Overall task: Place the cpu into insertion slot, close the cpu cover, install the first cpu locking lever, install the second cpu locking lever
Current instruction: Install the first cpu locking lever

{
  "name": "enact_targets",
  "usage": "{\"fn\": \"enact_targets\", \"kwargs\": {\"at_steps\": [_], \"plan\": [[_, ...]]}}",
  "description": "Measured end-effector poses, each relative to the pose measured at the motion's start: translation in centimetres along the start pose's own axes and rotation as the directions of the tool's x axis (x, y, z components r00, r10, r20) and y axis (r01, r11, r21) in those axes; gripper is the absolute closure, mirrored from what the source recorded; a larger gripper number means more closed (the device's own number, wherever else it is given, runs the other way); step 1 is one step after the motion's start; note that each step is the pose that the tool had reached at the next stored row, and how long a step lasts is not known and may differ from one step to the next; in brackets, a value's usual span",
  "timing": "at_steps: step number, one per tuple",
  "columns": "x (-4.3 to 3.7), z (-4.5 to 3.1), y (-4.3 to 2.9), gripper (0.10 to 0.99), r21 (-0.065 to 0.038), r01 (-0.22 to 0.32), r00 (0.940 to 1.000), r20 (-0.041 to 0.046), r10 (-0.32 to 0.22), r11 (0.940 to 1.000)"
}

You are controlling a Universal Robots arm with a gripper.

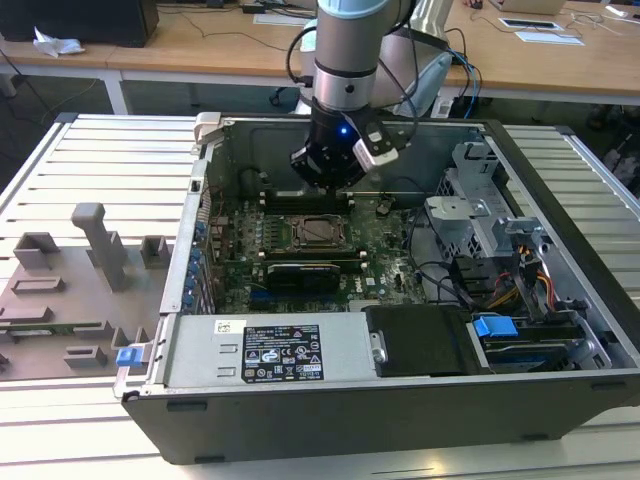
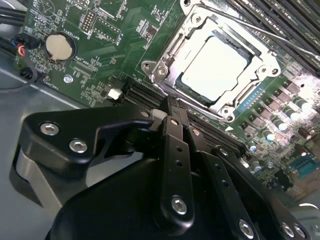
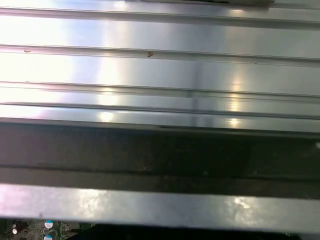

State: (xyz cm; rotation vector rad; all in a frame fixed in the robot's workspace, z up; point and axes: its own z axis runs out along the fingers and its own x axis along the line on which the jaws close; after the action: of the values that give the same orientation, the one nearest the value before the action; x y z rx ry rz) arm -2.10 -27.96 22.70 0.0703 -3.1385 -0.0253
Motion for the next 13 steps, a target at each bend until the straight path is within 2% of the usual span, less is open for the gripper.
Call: {"fn": "enact_targets", "kwargs": {"at_steps": [3, 13], "plan": [[0.0, -0.76, 0.01, 0.98, 0.0, 0.0, 1.0, -0.0001, 0.0, 1.0], [0.0, -2.32, 0.04, 0.98, 0.0, 0.0, 1.0, 0.0, 0.0, 1.0]]}}
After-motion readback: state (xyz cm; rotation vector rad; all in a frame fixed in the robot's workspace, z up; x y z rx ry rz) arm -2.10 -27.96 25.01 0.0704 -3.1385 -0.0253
